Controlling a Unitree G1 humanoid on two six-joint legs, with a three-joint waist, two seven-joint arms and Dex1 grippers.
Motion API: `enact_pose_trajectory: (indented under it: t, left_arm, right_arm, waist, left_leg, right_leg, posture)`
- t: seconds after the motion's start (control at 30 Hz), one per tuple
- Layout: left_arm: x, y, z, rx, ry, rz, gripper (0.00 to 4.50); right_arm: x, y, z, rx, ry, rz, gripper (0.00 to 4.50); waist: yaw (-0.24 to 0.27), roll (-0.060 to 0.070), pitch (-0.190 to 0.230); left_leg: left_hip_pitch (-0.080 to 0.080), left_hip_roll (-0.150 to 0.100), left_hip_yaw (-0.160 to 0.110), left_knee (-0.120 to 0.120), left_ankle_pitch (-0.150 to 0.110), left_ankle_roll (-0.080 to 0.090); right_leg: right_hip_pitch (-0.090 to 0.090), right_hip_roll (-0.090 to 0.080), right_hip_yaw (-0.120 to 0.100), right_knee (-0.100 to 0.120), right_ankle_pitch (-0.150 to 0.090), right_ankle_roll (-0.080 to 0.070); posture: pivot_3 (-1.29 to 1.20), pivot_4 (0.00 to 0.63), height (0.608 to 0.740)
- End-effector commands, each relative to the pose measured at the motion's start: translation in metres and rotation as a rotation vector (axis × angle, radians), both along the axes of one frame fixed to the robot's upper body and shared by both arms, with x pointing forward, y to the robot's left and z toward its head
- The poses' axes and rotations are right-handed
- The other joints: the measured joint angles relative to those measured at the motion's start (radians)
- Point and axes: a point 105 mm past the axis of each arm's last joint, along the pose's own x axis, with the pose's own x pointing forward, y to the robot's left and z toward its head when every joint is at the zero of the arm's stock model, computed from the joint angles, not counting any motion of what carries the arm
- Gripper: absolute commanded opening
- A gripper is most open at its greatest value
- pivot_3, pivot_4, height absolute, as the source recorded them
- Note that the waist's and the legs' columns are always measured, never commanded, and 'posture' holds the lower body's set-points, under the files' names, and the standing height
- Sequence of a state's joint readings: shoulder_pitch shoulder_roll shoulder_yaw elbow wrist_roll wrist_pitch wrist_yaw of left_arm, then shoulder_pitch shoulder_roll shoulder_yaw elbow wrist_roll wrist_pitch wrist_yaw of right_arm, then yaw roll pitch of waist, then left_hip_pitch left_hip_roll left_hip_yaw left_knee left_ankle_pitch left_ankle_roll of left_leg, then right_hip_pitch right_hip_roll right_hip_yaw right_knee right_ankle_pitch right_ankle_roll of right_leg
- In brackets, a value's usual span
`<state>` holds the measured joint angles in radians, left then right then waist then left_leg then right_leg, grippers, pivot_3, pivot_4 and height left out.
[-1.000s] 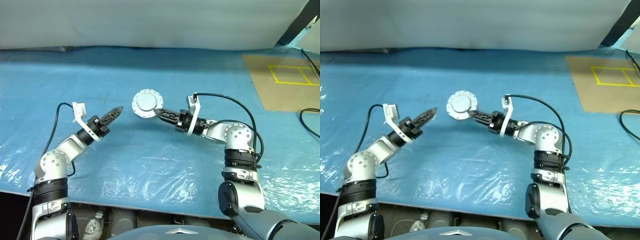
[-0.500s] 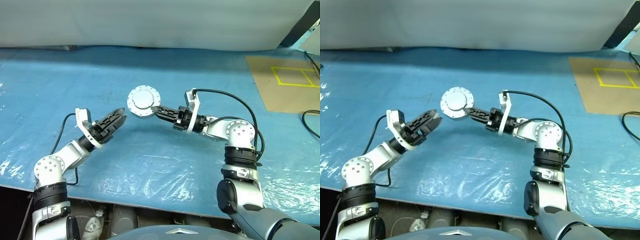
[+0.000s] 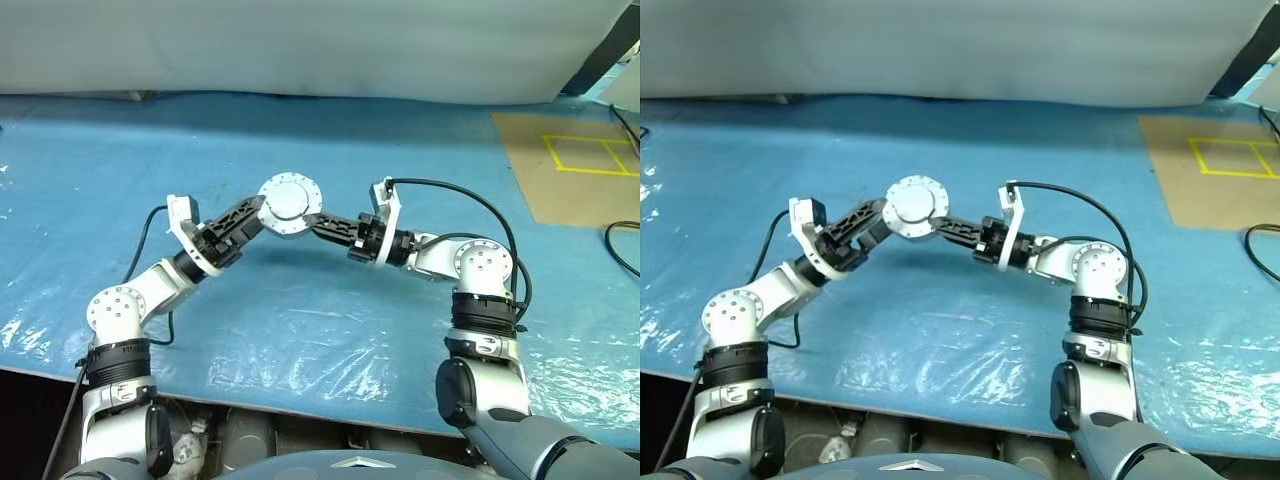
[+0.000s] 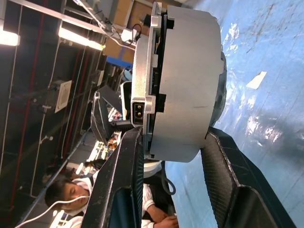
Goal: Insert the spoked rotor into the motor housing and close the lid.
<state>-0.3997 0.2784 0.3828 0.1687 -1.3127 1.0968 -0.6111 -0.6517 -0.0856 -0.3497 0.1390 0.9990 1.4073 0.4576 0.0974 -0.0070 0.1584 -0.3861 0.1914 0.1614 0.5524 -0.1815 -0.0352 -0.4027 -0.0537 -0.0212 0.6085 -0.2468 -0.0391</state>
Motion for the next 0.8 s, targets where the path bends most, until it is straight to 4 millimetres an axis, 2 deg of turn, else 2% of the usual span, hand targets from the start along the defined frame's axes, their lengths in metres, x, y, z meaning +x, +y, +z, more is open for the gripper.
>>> enact_pose_trajectory:
  t: [0.03, 0.2, 0.3, 0.57, 0.8]
  left_arm:
    - [0.001, -0.022, 0.004, 0.001, -0.026, -0.082, 4.48]
    - [0.007, -0.039, 0.009, -0.011, -0.054, -0.116, 4.48]
    - [0.007, -0.043, 0.005, 0.003, -0.043, -0.127, 4.48]
    - [0.012, -0.006, -0.006, 0.03, -0.022, -0.018, 4.48]
    - [0.017, 0.01, -0.003, -0.036, -0.009, 0.053, 4.48]
  right_arm:
    - [-0.007, 0.009, 0.028, 0.085, -0.099, 0.052, 1.38]
    - [-0.006, 0.009, 0.027, 0.085, -0.095, 0.045, 1.38]
    - [-0.006, 0.009, 0.027, 0.081, -0.094, 0.044, 1.38]
    - [-0.006, 0.008, 0.026, 0.072, -0.096, 0.039, 1.38]
    - [-0.006, 0.009, 0.025, 0.06, -0.101, 0.049, 1.38]
  waist:
    - [0.0, 0.0, 0.0]
    - [0.0, 0.0, 0.0]
    - [-0.002, 0.0, 0.0]
    - [-0.001, 0.0, 0.0]
    - [0.0, 0.0, 0.0]
  left_leg:
    - [0.0, 0.0, 0.0, 0.0, 0.0, 0.0]
    - [0.0, 0.0, -0.003, 0.003, 0.0, 0.0]
    - [0.0, 0.0, -0.008, 0.004, 0.0, 0.0]
    - [-0.001, 0.0, -0.01, 0.004, 0.0, 0.0]
    - [-0.001, 0.0, -0.01, 0.006, 0.0, 0.0]
  right_leg:
    - [0.0, 0.0, 0.0, 0.0, 0.0, 0.0]
    - [0.002, 0.0, -0.001, 0.001, 0.0, 0.0]
    - [0.002, 0.0, -0.001, 0.001, 0.0, 0.0]
    - [0.002, 0.0, -0.002, 0.002, 0.0, 0.0]
    - [0.003, 0.0, -0.003, 0.002, 0.0, 0.0]
  posture:
    - [0.0, 0.15, 0.74]
    - [0.0, 0.15, 0.74]
    - [0.0, 0.15, 0.74]
    - [0.0, 0.15, 0.74]
    - [0.0, 0.15, 0.74]
